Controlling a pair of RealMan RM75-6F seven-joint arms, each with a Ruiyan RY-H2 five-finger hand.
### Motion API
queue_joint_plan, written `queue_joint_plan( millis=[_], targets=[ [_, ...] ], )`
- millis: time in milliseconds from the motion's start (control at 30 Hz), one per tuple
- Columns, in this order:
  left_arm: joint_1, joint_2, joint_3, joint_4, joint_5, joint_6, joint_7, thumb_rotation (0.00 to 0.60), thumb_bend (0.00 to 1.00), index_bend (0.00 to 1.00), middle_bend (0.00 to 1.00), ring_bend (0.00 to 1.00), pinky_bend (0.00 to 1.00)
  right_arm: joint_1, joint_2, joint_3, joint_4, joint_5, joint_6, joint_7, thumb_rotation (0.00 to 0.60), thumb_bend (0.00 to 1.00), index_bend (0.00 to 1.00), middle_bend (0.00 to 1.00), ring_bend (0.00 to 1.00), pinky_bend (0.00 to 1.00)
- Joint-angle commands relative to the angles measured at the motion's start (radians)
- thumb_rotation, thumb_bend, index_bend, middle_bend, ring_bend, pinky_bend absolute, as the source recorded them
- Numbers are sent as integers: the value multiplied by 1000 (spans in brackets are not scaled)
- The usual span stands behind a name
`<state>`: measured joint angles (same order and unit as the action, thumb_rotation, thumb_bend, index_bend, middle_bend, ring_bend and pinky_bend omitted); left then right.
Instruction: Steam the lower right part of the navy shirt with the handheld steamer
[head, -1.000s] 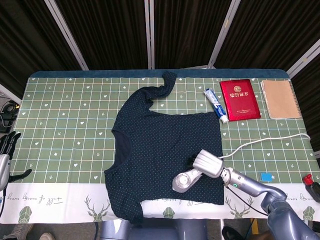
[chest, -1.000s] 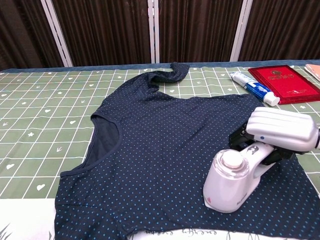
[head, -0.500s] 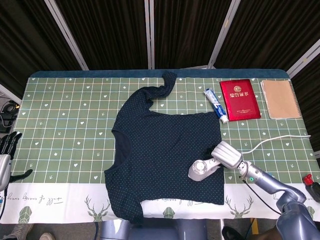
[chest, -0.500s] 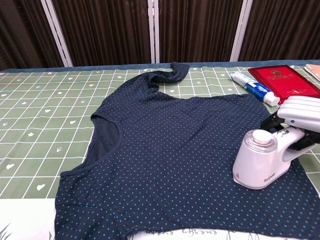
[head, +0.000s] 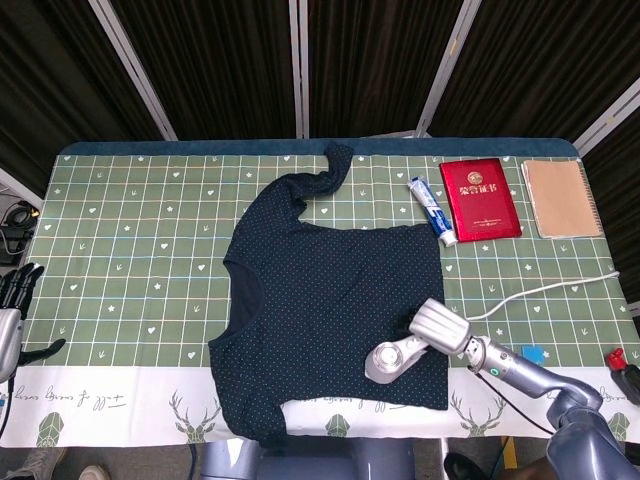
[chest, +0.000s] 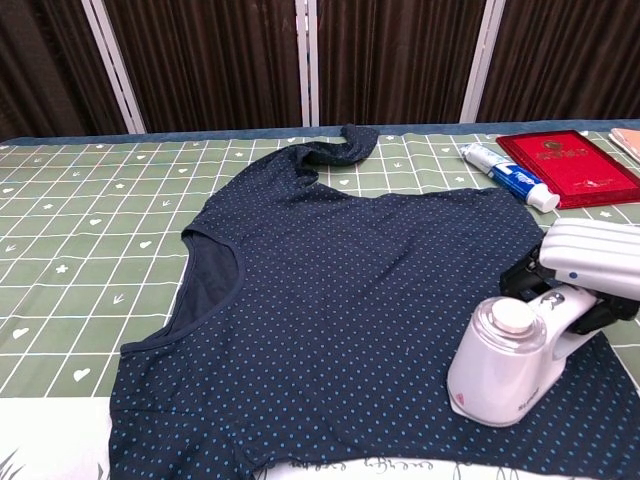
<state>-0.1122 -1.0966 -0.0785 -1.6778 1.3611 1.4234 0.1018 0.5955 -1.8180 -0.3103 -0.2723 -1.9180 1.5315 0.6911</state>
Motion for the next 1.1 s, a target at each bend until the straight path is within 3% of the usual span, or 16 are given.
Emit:
queue_joint_plan(
  millis=[33,367,1100],
  targets=[
    [0,0,0,0,1,0,0,600,0,0,0,0,0,-4,-4,-14,-7,-15,16,-6,600,611,778,645,679,928],
    [0,-2,2,1,2,-1,3,600,0,0,0,0,0,-9,2,-43,-36,-51,70,-22,600,611,778,645,679,928],
    [-1,-6,3,-2,3,2,15,600,0,0,0,0,0,-89,60,41,84,73,-46,59,600,612,778,645,679,928]
  ],
)
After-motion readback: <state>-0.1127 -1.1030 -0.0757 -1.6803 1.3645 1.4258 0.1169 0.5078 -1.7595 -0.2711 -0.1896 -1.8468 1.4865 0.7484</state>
